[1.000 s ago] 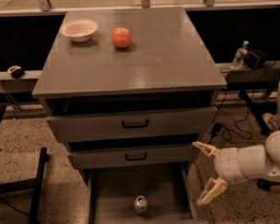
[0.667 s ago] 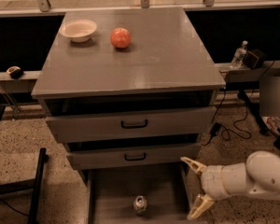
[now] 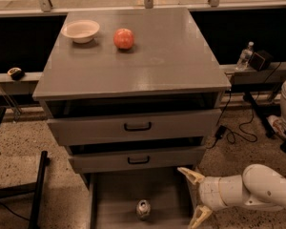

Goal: Pick 7up can from bottom drawer and place on counter

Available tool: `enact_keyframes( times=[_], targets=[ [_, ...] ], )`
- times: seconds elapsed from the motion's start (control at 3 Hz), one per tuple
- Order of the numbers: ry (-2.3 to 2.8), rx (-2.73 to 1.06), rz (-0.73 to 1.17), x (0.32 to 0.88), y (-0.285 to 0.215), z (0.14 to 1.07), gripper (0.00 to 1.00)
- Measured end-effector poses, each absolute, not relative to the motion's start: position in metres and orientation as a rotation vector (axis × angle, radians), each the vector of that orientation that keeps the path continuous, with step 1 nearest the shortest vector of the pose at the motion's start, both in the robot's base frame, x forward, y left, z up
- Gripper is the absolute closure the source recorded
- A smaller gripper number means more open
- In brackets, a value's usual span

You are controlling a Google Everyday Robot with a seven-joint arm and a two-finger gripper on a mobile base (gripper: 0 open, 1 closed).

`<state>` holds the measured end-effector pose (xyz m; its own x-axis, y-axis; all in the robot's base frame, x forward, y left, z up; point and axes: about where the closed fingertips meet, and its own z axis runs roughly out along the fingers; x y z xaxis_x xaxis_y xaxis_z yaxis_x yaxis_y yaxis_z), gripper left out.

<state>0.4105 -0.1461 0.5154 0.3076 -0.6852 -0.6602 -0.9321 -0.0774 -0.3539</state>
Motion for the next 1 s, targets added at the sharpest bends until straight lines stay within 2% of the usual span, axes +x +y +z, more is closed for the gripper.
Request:
enact_keyframes(
  times=[0.67, 1.0],
  targets=[
    [1.548, -1.701, 0.683, 0.431, -0.123, 0.404, 0.0],
    [1.424, -1.685, 0.78, 0.437, -0.113, 0.355, 0.0]
  ],
)
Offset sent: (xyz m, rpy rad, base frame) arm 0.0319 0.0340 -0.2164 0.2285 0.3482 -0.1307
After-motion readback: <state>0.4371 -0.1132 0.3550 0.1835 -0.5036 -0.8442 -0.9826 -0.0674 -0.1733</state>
